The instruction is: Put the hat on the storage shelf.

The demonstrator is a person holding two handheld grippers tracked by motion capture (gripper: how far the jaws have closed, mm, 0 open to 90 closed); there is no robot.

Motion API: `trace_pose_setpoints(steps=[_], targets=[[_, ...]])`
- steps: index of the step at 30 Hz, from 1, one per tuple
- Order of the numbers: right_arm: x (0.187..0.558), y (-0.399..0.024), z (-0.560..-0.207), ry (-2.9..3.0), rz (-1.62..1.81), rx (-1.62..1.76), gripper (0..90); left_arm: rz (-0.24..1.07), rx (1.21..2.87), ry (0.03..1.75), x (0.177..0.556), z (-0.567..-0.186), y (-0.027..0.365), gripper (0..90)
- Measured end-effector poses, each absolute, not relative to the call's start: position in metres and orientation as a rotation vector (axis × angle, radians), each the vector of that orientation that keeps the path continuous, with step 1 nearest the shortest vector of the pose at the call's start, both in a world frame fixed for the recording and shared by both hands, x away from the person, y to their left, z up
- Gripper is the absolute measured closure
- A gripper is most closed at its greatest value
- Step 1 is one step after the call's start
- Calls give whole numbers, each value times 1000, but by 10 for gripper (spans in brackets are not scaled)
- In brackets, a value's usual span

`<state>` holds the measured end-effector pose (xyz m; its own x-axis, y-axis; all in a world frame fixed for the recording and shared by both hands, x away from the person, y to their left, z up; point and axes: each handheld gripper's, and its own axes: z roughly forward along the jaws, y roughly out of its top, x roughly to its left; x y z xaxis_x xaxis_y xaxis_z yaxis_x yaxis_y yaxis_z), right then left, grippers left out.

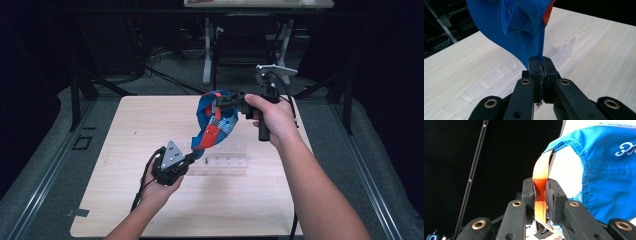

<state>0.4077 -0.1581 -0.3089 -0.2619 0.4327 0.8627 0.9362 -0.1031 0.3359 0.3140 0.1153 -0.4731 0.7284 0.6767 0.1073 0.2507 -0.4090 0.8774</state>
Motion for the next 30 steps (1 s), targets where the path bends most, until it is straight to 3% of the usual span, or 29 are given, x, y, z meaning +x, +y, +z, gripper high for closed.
trace_pose_setpoints(steps=[30], targets=[[414, -150, -335, -1687, -1296, -1496, 783, 508, 1947, 714, 319, -500, 118, 888]])
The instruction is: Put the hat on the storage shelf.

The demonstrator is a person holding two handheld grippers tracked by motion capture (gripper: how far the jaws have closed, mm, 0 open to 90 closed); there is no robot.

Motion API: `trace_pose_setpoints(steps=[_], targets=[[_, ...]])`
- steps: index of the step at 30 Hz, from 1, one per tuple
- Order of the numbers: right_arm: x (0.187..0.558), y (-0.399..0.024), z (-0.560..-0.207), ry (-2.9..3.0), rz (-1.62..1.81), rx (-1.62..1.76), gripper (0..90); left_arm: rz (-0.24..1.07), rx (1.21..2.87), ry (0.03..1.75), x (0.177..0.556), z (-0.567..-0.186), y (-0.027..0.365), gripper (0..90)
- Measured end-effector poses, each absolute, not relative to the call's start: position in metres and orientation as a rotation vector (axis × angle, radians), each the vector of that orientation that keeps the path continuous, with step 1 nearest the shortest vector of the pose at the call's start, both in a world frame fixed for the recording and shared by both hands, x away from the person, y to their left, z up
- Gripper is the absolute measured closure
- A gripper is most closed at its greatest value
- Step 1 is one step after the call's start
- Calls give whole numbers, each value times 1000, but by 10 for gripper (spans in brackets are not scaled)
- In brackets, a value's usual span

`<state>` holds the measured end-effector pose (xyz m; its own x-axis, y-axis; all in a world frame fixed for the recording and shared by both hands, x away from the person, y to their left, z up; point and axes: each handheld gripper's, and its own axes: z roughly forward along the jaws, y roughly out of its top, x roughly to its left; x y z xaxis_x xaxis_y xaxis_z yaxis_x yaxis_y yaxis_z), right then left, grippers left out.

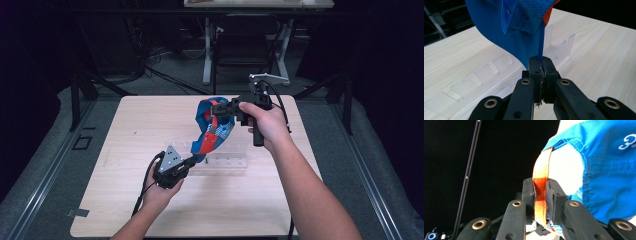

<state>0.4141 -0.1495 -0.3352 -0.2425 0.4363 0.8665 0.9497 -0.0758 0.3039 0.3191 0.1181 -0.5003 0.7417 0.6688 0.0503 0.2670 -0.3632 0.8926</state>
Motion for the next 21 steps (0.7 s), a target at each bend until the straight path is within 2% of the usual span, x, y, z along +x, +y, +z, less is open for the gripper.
trace_pose_setpoints(steps=[7, 21], targets=[[414, -149, -338, -1698, -1281, -1502, 783, 549, 1989, 707, 317, -510, 110, 888], [416, -157, -357, -1696, -1246, -1566, 782, 515, 1988, 752, 317, -528, 114, 887]])
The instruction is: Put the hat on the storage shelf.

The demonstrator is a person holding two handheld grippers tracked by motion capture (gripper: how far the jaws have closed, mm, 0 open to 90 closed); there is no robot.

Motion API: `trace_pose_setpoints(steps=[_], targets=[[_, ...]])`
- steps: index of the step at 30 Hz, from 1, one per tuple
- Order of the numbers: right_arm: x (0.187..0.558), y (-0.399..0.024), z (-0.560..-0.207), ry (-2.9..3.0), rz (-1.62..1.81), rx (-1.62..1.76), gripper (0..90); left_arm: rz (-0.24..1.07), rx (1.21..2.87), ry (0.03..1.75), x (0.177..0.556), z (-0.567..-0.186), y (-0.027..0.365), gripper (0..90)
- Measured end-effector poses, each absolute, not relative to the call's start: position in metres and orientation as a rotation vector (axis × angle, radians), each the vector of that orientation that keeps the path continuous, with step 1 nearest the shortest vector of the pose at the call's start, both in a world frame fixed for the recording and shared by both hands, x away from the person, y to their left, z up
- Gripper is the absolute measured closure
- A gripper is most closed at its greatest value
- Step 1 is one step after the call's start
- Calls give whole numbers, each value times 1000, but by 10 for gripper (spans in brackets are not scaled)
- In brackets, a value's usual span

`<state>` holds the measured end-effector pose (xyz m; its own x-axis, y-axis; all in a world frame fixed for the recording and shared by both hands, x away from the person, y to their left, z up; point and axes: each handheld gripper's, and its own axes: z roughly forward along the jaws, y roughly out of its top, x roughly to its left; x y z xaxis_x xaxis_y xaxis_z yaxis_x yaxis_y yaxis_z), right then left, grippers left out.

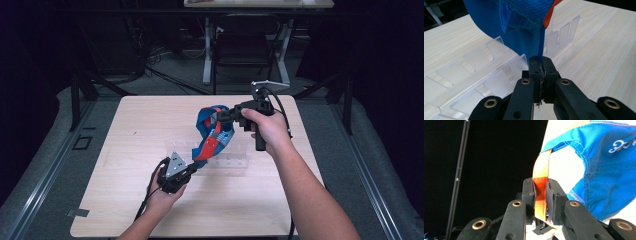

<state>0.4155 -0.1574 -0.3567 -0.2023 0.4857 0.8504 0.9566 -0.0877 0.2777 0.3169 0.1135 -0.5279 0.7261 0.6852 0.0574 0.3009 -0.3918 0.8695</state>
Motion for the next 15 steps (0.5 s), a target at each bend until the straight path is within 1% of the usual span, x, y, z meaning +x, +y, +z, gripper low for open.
trace_pose_setpoints(steps=[8, 15], targets=[[417, -157, -368, -1699, -1216, -1584, 781, 496, 1986, 763, 317, -534, 116, 886], [416, -160, -369, -1699, -1211, -1590, 780, 505, 1981, 757, 316, -533, 116, 885]])
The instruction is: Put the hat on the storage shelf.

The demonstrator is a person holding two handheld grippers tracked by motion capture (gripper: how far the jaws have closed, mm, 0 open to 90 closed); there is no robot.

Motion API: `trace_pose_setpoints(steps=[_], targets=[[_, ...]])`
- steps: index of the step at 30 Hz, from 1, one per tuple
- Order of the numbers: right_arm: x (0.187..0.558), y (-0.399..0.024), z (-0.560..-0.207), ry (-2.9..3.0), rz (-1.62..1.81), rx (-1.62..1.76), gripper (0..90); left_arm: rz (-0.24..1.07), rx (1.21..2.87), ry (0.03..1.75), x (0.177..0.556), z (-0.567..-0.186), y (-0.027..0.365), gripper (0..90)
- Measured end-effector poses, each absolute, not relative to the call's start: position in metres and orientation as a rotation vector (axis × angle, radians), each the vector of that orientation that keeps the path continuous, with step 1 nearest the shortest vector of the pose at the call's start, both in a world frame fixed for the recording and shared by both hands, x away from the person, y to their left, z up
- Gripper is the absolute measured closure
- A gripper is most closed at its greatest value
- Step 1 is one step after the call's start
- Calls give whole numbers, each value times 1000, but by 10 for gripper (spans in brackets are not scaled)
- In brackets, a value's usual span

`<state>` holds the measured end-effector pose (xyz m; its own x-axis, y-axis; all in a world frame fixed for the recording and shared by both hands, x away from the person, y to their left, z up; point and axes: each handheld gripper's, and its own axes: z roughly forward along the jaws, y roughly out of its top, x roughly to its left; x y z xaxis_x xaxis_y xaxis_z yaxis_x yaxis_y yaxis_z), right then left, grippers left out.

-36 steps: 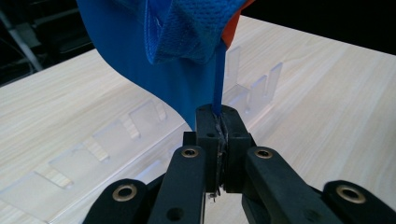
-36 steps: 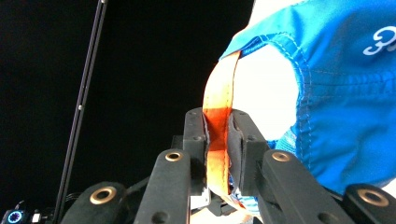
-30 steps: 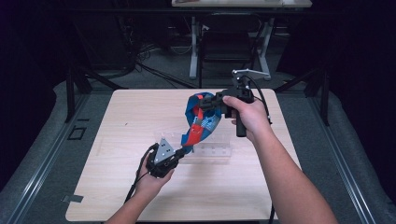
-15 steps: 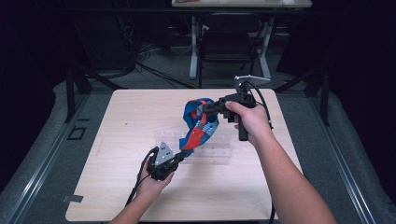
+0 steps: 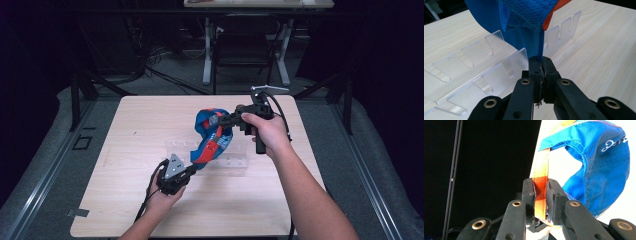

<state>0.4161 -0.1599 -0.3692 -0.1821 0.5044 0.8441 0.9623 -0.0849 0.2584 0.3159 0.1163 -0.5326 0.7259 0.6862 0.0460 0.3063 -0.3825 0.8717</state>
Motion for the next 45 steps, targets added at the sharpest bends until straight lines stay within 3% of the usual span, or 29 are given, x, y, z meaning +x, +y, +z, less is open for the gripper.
trace_pose_setpoints(steps=[25, 33, 45], targets=[[414, -169, -373, -1708, -1192, -1619, 753, 508, 1977, 770, 315, -531, 119, 863], [411, -180, -375, -1726, -1199, -1653, 727, 498, 1962, 775, 315, -529, 124, 804], [402, -192, -380, -1796, -1193, -1693, 626, 448, 1947, 806, 312, -532, 133, 633]])
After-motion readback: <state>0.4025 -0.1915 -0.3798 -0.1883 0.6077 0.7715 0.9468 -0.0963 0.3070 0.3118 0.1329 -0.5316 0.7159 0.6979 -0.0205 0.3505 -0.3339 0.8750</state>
